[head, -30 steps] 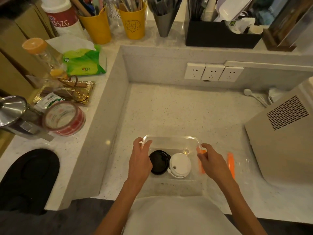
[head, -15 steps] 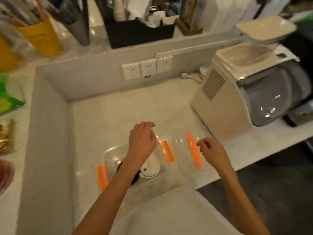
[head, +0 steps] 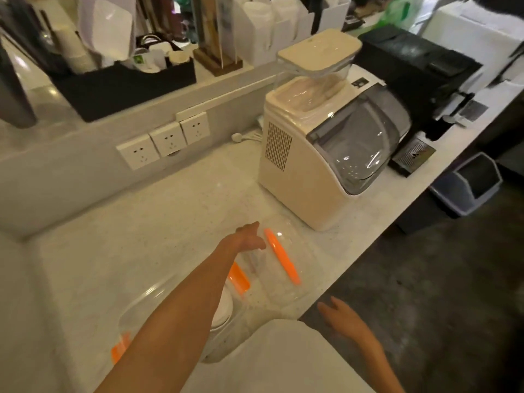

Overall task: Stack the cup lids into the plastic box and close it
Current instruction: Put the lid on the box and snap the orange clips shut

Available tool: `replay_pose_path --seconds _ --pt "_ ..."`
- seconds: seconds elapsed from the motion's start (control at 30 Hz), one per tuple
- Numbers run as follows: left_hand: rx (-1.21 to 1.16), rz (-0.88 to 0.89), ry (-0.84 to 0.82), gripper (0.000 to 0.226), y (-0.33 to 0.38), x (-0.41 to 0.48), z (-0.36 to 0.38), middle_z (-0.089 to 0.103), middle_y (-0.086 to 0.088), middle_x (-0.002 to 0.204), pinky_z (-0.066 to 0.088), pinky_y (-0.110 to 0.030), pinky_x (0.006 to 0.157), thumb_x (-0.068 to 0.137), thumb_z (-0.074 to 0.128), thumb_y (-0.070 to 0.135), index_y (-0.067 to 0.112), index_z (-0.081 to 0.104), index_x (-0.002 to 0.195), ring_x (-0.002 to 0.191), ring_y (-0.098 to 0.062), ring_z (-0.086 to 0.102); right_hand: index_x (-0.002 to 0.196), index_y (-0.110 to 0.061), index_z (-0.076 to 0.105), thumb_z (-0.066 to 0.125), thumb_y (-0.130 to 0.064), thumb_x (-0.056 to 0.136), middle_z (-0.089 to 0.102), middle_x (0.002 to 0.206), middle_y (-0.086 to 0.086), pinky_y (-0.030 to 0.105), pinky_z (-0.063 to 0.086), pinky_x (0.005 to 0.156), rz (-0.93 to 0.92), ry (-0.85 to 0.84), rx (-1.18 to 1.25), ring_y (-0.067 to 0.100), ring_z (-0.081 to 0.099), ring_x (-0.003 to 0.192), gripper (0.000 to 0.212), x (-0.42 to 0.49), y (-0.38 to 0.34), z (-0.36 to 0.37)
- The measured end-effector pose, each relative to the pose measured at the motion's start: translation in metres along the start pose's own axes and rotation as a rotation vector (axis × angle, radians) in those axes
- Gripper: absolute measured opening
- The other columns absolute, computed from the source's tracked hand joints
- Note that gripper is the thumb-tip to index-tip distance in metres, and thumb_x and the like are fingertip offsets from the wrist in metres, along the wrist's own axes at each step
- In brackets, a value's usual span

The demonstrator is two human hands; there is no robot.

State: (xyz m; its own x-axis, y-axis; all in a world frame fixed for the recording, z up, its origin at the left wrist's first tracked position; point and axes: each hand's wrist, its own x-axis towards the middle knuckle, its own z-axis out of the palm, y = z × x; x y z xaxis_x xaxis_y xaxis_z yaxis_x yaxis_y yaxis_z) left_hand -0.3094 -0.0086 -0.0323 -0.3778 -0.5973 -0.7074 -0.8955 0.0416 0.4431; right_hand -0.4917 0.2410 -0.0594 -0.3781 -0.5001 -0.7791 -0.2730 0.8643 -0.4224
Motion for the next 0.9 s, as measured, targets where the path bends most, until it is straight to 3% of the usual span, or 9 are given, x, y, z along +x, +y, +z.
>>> replay_pose_path --seconds 0.1,0.2,0.27,0.33,0.4,0.53,0.6,0.77,0.9 --pt "-0.207 0.002 0.005 0.078 -0.001 0.002 0.003 0.026 -0.016 0.163 0.032 -0.045 0.118 0.095 0.061 0.021 0.015 0.018 0.159 0.148 -0.035 0.029 0.130 -0.011 0.058 0.054 -0.044 0.097 0.063 0.124 0.009 0.053 0.046 0.107 0.029 -0.072 0.416 0.030 0.062 0.115 0.047 0.004 -0.002 0.014" --pt "-0.277 0.041 0.022 0.042 0.005 -0.001 0.013 0.052 -0.017 0.140 0.045 -0.036 0.100 0.098 0.060 0.021 0.009 0.052 0.138 0.136 -0.037 0.048 0.119 -0.005 0.064 0.053 -0.038 0.099 0.070 0.116 0.019 0.053 0.052 0.101 0.069 -0.029 0.662 0.036 0.067 0.110 0.041 0.005 -0.009 0.009" --pt "-0.332 0.112 0.093 0.032 0.015 -0.009 0.017 0.063 -0.018 0.117 0.048 -0.029 0.076 0.099 0.058 0.021 0.003 0.061 0.125 0.104 -0.035 0.066 0.118 -0.003 0.065 0.050 -0.039 0.101 0.072 0.112 0.018 0.043 0.058 0.090 0.053 0.018 0.625 0.033 0.070 0.105 0.042 0.003 -0.015 -0.006" --pt "-0.466 0.171 0.118 0.031 0.026 -0.024 0.014 0.066 -0.021 0.090 0.048 -0.027 0.057 0.102 0.056 0.020 0.000 0.060 0.126 0.063 -0.020 0.060 0.114 -0.005 0.066 0.045 -0.037 0.103 0.074 0.108 0.016 0.035 0.059 0.077 0.015 0.019 0.625 0.030 0.072 0.098 0.040 0.002 -0.020 -0.022" --pt "-0.562 0.219 0.128 0.024 0.027 -0.043 0.003 0.059 -0.013 0.067 0.050 -0.029 0.051 0.102 0.056 0.021 0.002 0.061 0.115 0.051 -0.015 0.054 0.109 -0.006 0.065 0.044 -0.034 0.104 0.073 0.104 0.016 0.034 0.057 0.072 0.002 -0.004 0.651 0.029 0.072 0.092 0.035 0.000 -0.027 -0.035" --pt "-0.704 0.163 0.159 0.064 0.007 -0.087 -0.020 0.066 -0.011 0.079 0.055 -0.026 0.046 0.098 0.063 0.020 -0.002 0.034 0.151 0.052 -0.014 0.064 0.111 -0.002 0.062 0.049 -0.026 0.102 0.068 0.101 0.016 0.042 0.053 0.086 -0.030 -0.095 0.703 0.032 0.063 0.093 0.029 -0.001 -0.048 -0.039" --pt "-0.754 0.134 0.180 0.068 -0.013 -0.112 -0.030 0.070 -0.011 0.083 0.058 -0.026 0.049 0.095 0.063 0.012 0.001 0.030 0.153 0.051 -0.013 0.067 0.109 -0.003 0.061 0.053 -0.024 0.100 0.064 0.089 0.012 0.036 0.053 0.074 -0.086 -0.156 0.659 0.025 0.059 0.078 0.024 -0.005 -0.067 -0.033" --pt "-0.971 0.017 0.387 0.047 -0.080 -0.175 -0.044 0.073 -0.008 0.086 0.056 -0.027 0.058 0.092 0.062 0.011 0.011 0.044 0.136 0.062 -0.019 0.066 0.081 -0.013 0.054 0.053 -0.032 0.101 0.052 0.062 0.001 0.026 0.043 0.054 -0.314 -0.282 0.446 0.010 0.048 0.049 0.027 -0.018 -0.143 -0.003" --pt "-1.015 -0.124 0.705 0.032 -0.137 -0.218 -0.041 0.068 -0.011 0.099 0.049 -0.025 0.058 0.098 0.061 0.027 0.004 0.058 0.121 0.063 -0.016 0.058 0.101 -0.013 0.057 0.059 -0.032 0.098 0.055 0.072 0.006 0.029 0.041 0.057 -0.504 -0.279 0.311 0.016 0.048 0.058 0.019 -0.028 -0.208 0.037"
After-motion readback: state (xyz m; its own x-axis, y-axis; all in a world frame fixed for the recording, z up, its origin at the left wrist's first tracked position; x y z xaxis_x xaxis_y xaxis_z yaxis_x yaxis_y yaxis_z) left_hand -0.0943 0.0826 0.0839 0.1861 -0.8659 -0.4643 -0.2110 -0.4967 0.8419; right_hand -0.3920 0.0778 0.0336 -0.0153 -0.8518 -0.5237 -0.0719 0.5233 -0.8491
